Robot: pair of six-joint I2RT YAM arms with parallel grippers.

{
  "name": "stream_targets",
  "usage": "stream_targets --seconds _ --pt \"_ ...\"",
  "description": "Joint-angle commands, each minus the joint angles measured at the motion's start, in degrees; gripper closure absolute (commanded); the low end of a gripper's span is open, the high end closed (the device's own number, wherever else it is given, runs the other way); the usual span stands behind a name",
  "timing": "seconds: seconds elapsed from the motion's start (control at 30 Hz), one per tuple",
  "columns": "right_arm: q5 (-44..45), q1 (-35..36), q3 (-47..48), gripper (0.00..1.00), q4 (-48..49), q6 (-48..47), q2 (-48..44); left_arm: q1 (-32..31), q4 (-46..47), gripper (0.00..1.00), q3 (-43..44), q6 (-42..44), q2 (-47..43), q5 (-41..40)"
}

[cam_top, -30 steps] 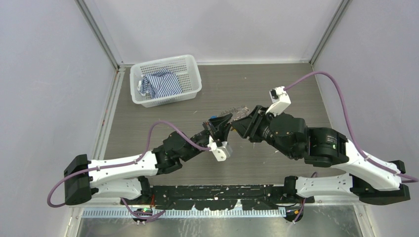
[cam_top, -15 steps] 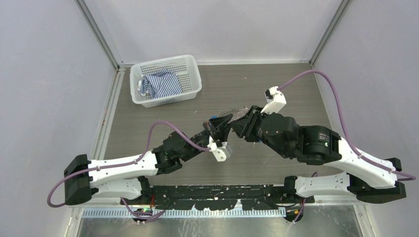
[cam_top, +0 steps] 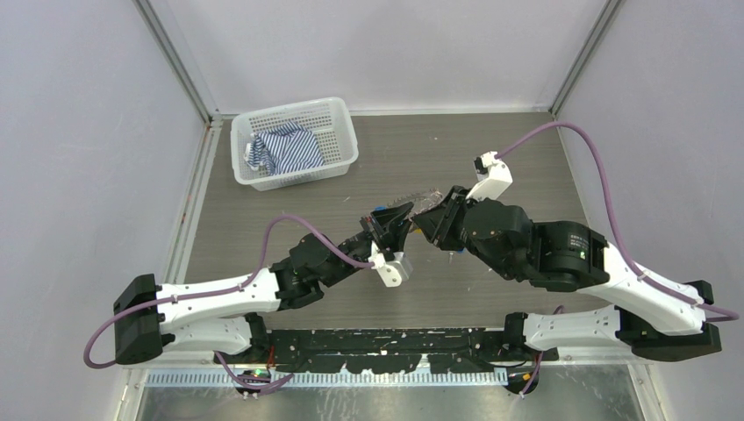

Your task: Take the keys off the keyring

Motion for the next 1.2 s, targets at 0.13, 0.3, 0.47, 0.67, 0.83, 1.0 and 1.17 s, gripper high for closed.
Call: stream_targets --seconds 0.13,0.3,0.47,0.67,0.83,1.0,1.17 --pt "3.1 -0.3 3.2 0.84 -1.4 -0.3 0.1 -0.3 6.5 1.0 3.2 0.8 -1.2 1.0" --pt "2.5 -0.5 3.8 0.8 -1.4 -1.1 1.0 -0.3 6.4 1.0 3.2 0.9 -1.1 1.2" --pt "2.4 -0.5 3.8 0.8 -1.4 -1.8 1.3 -0.3 6.5 1.0 3.3 0.9 -0.9 1.1" --pt "1.9 -0.5 3.9 0.8 -1.5 -2.7 1.9 -0.3 6.6 1.0 3.3 0.8 -0.8 1.0" --pt "2.3 -0.5 3.9 0.84 -1.3 -3.2 1.3 -0.3 6.5 1.0 3.2 0.9 -0.7 0.6" --pt "1.7 -0.6 4.0 0.91 -0.8 -4.3 1.1 -0.2 6.6 1.0 3.2 0.6 -0.3 0.0" --pt "1.5 -0.6 4.2 0.92 -1.0 -5.4 0.6 1.7 6.3 1.0 3.2 -2.7 -0.4 1.0"
